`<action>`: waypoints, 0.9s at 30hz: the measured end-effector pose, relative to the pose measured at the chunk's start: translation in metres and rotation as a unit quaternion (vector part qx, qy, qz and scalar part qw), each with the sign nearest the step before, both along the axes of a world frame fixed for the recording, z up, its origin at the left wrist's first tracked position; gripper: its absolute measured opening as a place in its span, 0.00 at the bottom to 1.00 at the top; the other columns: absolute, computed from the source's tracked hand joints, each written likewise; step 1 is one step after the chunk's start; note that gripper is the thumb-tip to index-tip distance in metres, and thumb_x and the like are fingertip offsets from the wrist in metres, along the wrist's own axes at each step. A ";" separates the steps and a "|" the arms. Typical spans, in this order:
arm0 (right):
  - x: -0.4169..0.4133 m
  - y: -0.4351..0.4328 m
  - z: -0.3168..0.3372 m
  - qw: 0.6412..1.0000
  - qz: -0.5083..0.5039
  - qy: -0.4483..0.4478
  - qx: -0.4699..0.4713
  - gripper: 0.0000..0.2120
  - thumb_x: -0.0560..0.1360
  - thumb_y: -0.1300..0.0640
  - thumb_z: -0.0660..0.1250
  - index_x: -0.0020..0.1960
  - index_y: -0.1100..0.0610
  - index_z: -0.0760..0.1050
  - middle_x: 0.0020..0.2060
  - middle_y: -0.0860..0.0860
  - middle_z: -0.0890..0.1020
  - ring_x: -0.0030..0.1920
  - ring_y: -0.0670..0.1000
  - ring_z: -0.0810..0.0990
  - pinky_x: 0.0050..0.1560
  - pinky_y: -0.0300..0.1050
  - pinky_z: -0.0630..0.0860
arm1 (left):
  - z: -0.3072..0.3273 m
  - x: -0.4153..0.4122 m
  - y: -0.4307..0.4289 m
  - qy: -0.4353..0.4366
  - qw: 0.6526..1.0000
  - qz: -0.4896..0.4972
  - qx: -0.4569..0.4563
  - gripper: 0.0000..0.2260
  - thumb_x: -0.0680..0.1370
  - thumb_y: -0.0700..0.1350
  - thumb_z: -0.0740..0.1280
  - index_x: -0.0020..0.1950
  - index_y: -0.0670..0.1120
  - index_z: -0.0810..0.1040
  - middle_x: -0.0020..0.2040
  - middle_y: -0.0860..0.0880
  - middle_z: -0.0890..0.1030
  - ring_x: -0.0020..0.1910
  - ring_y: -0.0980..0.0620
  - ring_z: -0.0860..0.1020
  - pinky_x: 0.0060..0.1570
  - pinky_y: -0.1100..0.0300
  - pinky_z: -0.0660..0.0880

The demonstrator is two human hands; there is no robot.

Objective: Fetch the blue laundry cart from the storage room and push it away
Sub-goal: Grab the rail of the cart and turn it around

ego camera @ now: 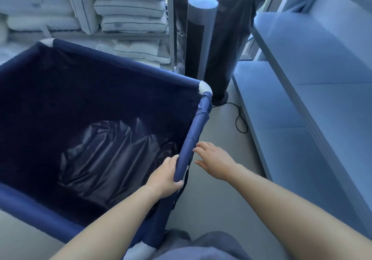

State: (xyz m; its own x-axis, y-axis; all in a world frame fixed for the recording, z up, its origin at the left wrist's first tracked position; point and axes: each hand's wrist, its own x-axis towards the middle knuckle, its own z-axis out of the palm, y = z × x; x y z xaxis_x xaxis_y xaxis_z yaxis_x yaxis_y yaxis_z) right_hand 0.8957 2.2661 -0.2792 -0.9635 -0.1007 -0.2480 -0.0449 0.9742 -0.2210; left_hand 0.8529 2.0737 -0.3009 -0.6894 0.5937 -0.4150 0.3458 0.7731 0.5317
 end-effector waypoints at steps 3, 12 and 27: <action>-0.023 0.008 -0.002 0.998 0.047 0.016 0.030 0.20 0.79 0.49 0.58 0.67 0.57 0.65 0.66 0.53 0.68 0.66 0.55 0.67 0.60 0.51 0.69 | -0.002 -0.002 -0.004 -0.026 0.999 0.019 0.003 0.32 0.72 0.53 0.67 0.73 0.52 0.57 0.60 0.51 0.71 0.50 0.51 0.76 0.50 0.53 0.76; -0.075 0.006 -0.026 0.975 0.215 0.030 0.037 0.23 0.79 0.41 0.54 0.64 0.55 0.70 0.61 0.50 0.74 0.63 0.53 0.68 0.66 0.46 0.61 | -0.006 0.001 -0.008 -0.040 0.996 0.080 -0.014 0.28 0.70 0.55 0.68 0.68 0.54 0.63 0.62 0.53 0.72 0.55 0.51 0.75 0.52 0.52 0.76; -0.136 0.059 -0.033 0.905 0.423 -0.029 0.015 0.23 0.78 0.43 0.56 0.71 0.49 0.60 0.66 0.48 0.70 0.67 0.52 0.65 0.71 0.49 0.54 | -0.017 0.055 0.031 0.039 0.894 0.428 -0.129 0.08 0.72 0.57 0.62 0.46 0.55 0.69 0.43 0.57 0.77 0.41 0.54 0.76 0.36 0.58 0.69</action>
State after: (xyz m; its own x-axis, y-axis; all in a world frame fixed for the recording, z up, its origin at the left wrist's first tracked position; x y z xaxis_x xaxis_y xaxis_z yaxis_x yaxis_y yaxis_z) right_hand 0.7593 2.3248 -0.3120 -0.5294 -0.7892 -0.3114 -0.7676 0.6018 -0.2205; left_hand 0.9076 2.1049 -0.3175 -0.8779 -0.2733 -0.3932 -0.4030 0.8652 0.2985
